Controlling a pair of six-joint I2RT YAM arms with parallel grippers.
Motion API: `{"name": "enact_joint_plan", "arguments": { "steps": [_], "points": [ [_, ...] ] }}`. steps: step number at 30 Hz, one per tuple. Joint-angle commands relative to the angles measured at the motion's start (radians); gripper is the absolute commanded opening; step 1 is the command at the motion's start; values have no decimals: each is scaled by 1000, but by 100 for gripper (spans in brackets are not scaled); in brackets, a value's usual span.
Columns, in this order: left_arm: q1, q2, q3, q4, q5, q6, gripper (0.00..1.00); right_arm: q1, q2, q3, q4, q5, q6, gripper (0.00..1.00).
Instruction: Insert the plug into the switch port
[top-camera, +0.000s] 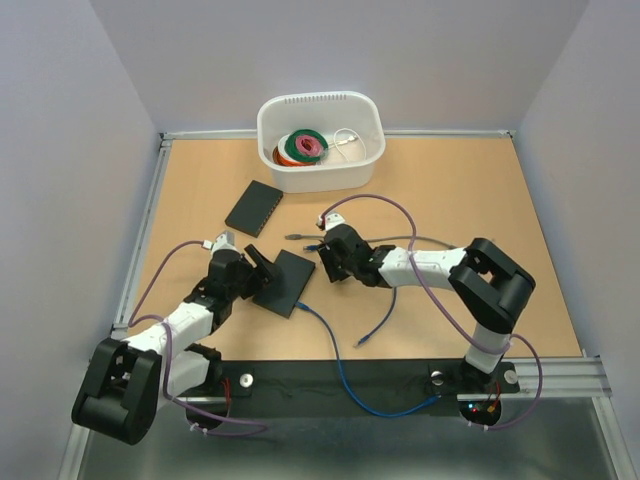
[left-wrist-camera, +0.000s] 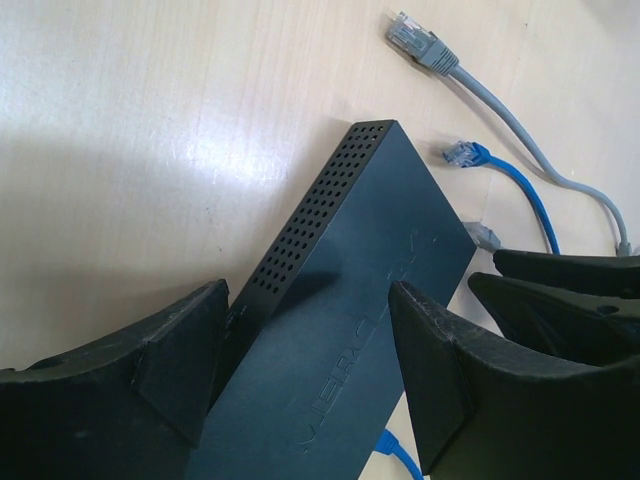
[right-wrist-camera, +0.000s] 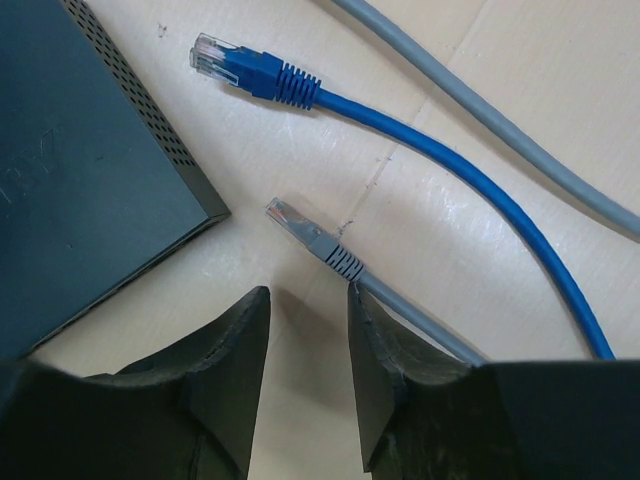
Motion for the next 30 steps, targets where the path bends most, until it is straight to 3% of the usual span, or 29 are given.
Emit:
{"name": "enact_joint_plan", "arguments": {
  "steps": [1, 20, 23, 25, 27, 30],
  "points": [
    [-8, 27, -17, 16, 16, 21, 77, -7, -67, 23, 22, 19, -36, 43],
    [-12, 12, -24, 18, 9, 15, 76, -40, 60, 53, 55, 15, -97, 58],
    [-12, 13, -23, 18, 9, 15, 77, -53, 54, 39, 66, 0, -94, 53],
    [-12, 12, -25, 18, 9, 15, 77, -53, 43, 24, 69, -13, -92, 44],
    [-12, 13, -23, 18, 9, 15, 77, -53, 29, 10, 80, -25, -86, 27],
    [-12, 9, -20, 10, 9, 15, 77, -54, -11, -33, 109, -83, -94, 13]
  ]
}}
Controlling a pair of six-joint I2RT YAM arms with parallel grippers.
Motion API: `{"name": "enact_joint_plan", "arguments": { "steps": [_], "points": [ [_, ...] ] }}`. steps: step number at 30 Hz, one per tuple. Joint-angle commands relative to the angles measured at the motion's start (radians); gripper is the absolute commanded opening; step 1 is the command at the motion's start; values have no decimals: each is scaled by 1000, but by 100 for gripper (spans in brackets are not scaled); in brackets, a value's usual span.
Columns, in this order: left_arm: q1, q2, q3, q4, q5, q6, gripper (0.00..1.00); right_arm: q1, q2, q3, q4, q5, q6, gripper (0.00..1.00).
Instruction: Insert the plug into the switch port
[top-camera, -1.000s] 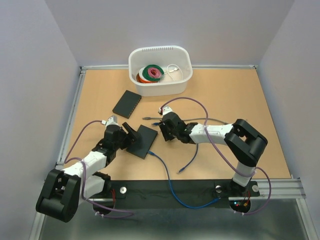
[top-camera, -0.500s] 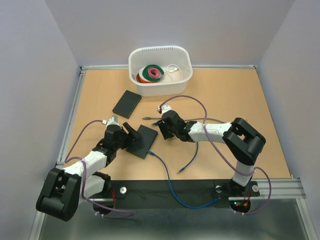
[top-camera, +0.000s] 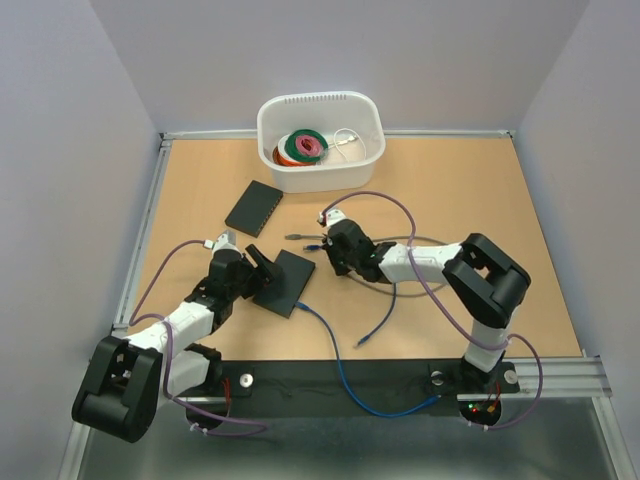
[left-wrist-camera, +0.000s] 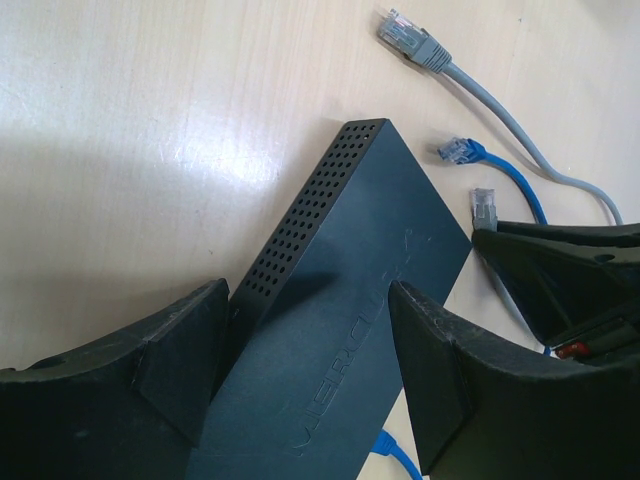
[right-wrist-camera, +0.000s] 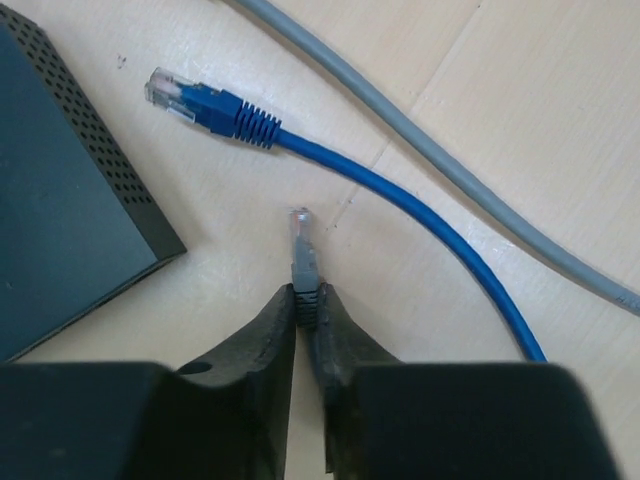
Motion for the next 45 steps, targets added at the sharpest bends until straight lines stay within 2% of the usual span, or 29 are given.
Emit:
{"name": "enact_joint_plan", "arguments": {
  "steps": [1, 2, 6, 12, 17, 22, 25, 34, 38, 45],
  "points": [
    [-6, -16, -16, -29, -5, 12, 76, -8, -84, -66, 57, -115, -19, 10],
    [-5, -22, -13, -32, -7, 15, 77, -8, -98, -76, 64, -137, -24, 6],
    [-6, -76, 24, -82, -5, 30, 76, -8, -171, -117, 66, -206, -33, 1],
    [-6, -218, 84, -113, 25, 49, 75, -8, -265, -156, 66, -341, -17, 0],
    [-9, -338, 64, -15, 128, 53, 75, -8, -317, -162, 66, -458, 13, 0],
    [-17, -415, 32, 147, 275, 43, 75, -8, -330, -117, 66, -682, 68, 0],
    [-20, -456, 32, 186, 286, 34, 74, -10, -339, -77, 68, -790, 97, 0],
    [-20, -554, -19, 292, 386, -17, 67, -30, -357, 7, 72, -990, 140, 1],
    [-20, -600, -54, 347, 421, -42, 65, -56, -346, 22, 81, -1062, 154, 1],
    [-22, -621, -66, 352, 435, -48, 62, -111, -351, 10, 178, -1148, 224, 1]
  ]
}}
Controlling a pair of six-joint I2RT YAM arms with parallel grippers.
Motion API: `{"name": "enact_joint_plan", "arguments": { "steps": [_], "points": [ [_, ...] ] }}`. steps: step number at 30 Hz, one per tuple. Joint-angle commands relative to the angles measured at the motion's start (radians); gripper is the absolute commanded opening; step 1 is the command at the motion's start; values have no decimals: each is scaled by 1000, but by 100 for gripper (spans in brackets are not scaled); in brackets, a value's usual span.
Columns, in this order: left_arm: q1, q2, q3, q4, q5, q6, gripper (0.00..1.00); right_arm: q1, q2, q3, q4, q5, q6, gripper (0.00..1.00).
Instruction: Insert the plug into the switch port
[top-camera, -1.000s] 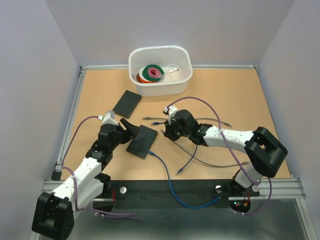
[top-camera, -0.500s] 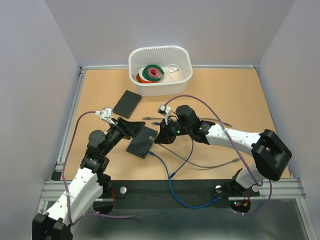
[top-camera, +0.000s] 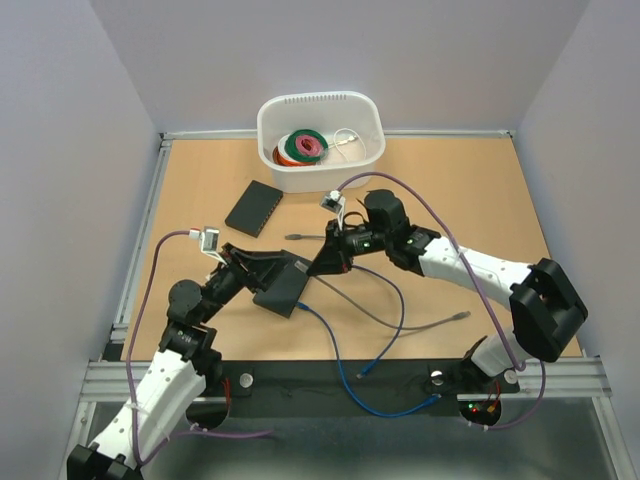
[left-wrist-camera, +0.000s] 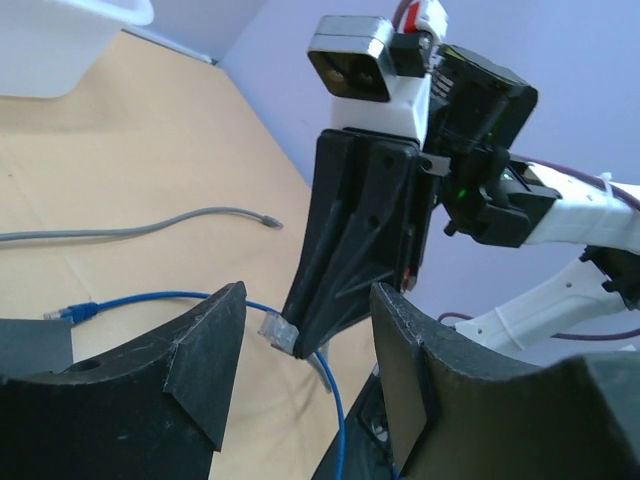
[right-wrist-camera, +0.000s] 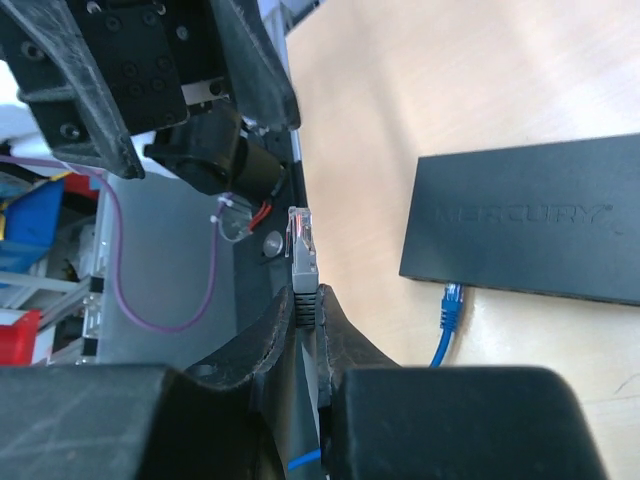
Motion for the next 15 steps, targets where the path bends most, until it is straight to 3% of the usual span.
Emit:
{"name": "enact_joint_plan", "arguments": {
  "steps": [1, 6, 15],
  "points": [
    [-5, -4, -7, 77, 33, -7, 61, -27, -22, 25, 134, -100, 84, 0],
    [-8, 17, -13, 75, 32, -4, 60, -47, -22, -16, 284, -140, 178, 0],
    [-26, 46, -13, 129, -22, -29, 60, -48, 6, -31, 350, -159, 218, 0]
  ]
}}
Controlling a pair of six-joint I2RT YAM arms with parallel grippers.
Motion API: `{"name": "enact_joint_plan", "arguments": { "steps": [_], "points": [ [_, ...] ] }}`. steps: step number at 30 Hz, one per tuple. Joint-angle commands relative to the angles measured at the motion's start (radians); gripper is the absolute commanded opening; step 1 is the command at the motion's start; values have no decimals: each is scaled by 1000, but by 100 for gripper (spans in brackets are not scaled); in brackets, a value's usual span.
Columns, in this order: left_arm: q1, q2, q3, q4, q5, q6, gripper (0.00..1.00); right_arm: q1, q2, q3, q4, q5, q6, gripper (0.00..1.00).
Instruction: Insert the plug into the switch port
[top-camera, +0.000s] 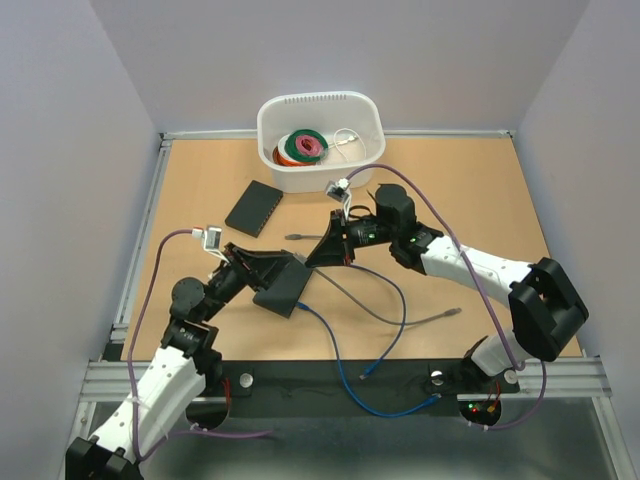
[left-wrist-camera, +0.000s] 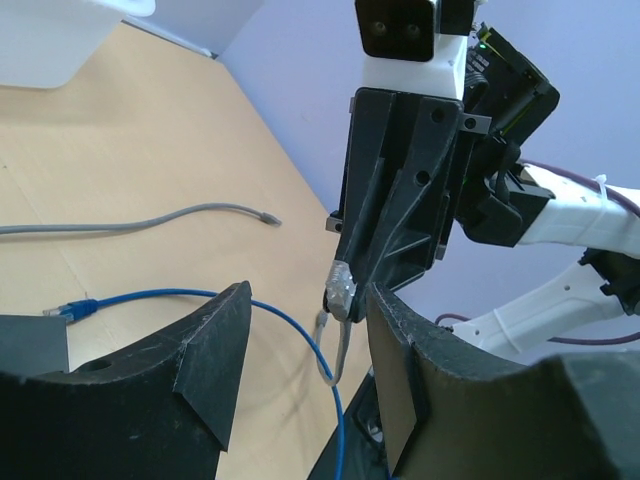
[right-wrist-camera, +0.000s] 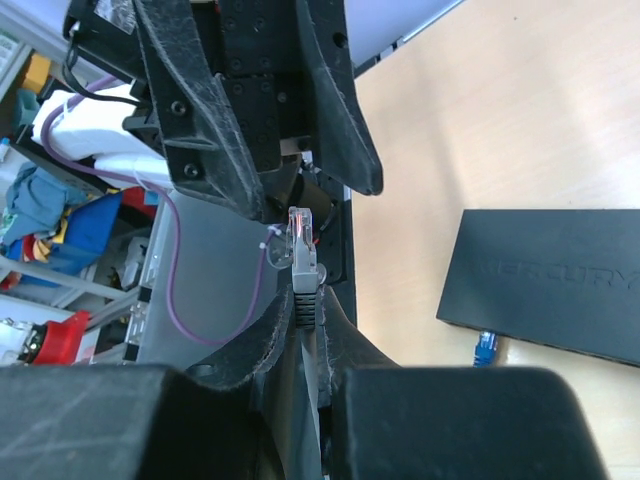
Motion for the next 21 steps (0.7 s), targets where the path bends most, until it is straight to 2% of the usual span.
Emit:
{"name": "enact_joint_plan", "arguments": {
  "steps": [1, 15, 21],
  "points": [
    [-13, 28, -5, 108, -17, -15, 60, -1, 8, -14, 113, -34, 45, 1],
    [-115, 109, 32, 191, -106, -12, 59, -1, 45, -12, 167, -55, 83, 0],
    [-124, 131, 37, 198, -112, -8, 48, -3, 48, -17, 176, -63, 92, 0]
  ]
}}
